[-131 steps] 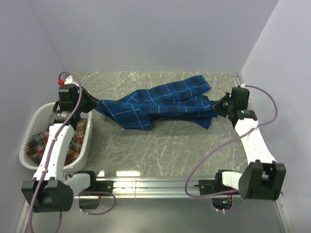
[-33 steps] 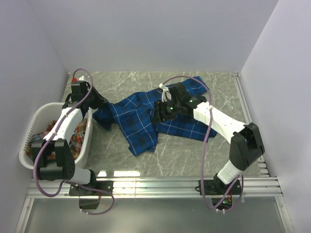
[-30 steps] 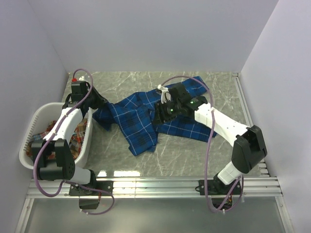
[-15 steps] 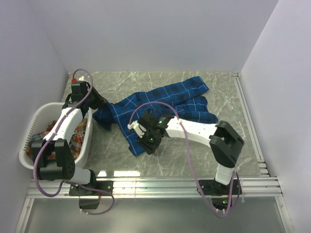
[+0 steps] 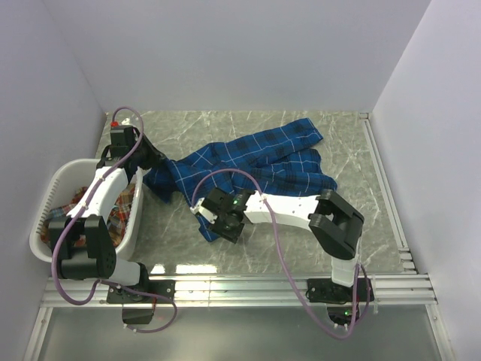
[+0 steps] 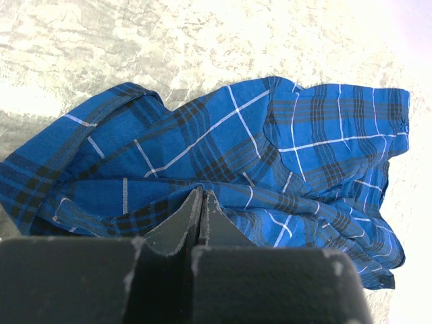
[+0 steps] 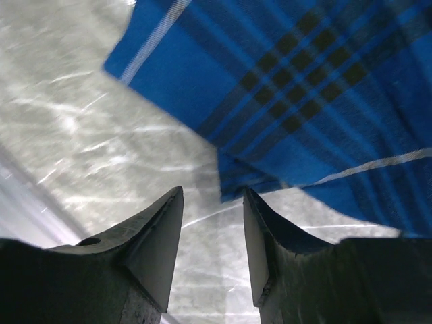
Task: Fold and stack the long sleeve shirts
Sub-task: Flatten the shirt out
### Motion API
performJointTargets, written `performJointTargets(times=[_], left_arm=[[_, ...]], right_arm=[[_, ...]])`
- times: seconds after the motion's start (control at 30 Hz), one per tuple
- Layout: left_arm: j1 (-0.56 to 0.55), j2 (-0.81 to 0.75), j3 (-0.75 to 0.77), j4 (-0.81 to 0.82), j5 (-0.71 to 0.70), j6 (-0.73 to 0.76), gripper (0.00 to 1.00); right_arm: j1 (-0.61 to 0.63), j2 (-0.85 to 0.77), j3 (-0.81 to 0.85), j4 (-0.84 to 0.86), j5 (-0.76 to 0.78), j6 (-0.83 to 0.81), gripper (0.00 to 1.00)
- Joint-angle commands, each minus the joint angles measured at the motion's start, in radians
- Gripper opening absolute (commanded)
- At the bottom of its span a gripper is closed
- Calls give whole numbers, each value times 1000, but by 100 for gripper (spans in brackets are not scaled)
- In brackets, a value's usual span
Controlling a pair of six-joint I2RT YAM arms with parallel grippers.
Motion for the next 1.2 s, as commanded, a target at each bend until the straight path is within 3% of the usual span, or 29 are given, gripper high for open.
performJointTargets(times=[0.0,0.27,0.33,0.37,0.4,0.6,0.77,0.93,1.13,1.17], left_arm=[[-1,-32,16,13,-4,0,1],[-1,-35,13,11,-4,3,1],[-1,-35,13,13,-6,5,1],[-1,-35,13,13,-7,5,0],[-1,-34,13,13,-7,5,1],[-1,-17,29,16,-18,14,0],[-1,-17,41,20,-38,20,0],[-1,-40,30,26,-33,12,1],[-1,-113,-14,23,-30,12,1],[-1,-136,-31,20,-27,12,1]], right_arm=[[9,38,29,50,92,-5,48],[14,66,9,102,119,-4,41],[18,58,10,93,120,-7,24],[18,49,12,89,122,-8,6],[18,20,13,78,120,-9,0],[15,-181,104,-124,74,-32,0],[18,-324,309,-324,47,-38,0],[18,-393,482,-495,-82,-54,0],[18,-474,426,-501,-335,-52,0],[18,-483,408,-499,-346,-47,10]])
